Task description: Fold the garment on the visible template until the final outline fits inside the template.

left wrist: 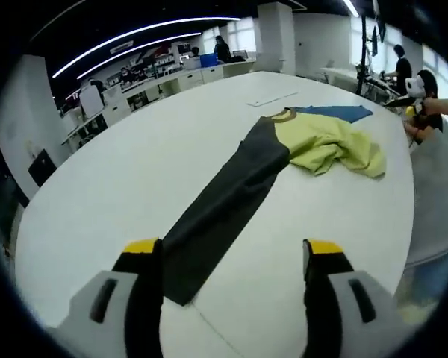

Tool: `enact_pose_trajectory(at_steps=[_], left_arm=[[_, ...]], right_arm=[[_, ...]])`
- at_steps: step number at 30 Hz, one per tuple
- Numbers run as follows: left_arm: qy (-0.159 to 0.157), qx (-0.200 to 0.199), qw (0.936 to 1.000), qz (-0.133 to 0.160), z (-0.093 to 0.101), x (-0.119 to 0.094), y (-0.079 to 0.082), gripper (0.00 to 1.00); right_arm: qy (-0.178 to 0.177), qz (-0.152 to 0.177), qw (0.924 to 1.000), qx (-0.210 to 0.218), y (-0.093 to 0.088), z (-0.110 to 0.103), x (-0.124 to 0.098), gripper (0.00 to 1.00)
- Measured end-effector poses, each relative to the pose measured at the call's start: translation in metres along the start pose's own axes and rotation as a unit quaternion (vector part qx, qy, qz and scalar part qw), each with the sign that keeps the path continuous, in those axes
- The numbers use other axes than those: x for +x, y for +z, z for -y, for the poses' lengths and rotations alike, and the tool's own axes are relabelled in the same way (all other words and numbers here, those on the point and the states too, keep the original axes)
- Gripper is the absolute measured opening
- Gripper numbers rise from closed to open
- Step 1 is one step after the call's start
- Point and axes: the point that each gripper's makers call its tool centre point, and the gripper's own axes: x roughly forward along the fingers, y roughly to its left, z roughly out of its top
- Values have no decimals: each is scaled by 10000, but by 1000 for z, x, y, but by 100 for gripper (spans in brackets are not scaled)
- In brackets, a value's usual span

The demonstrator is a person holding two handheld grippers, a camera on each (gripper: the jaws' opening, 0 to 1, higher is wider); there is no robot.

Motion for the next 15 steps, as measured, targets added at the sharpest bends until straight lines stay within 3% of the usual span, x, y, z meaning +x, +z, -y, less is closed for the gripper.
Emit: enact_pose_trajectory(at_steps=[7,15], left_arm=[[-281,-137,9990,331,38,-5,13,77],[-370,-217,9972,609,82,-14,27,76]], right_arm=[[203,-50,9996,-206,3,-11,11,92],[489,-149,9971,-565,15,-21,24,91]])
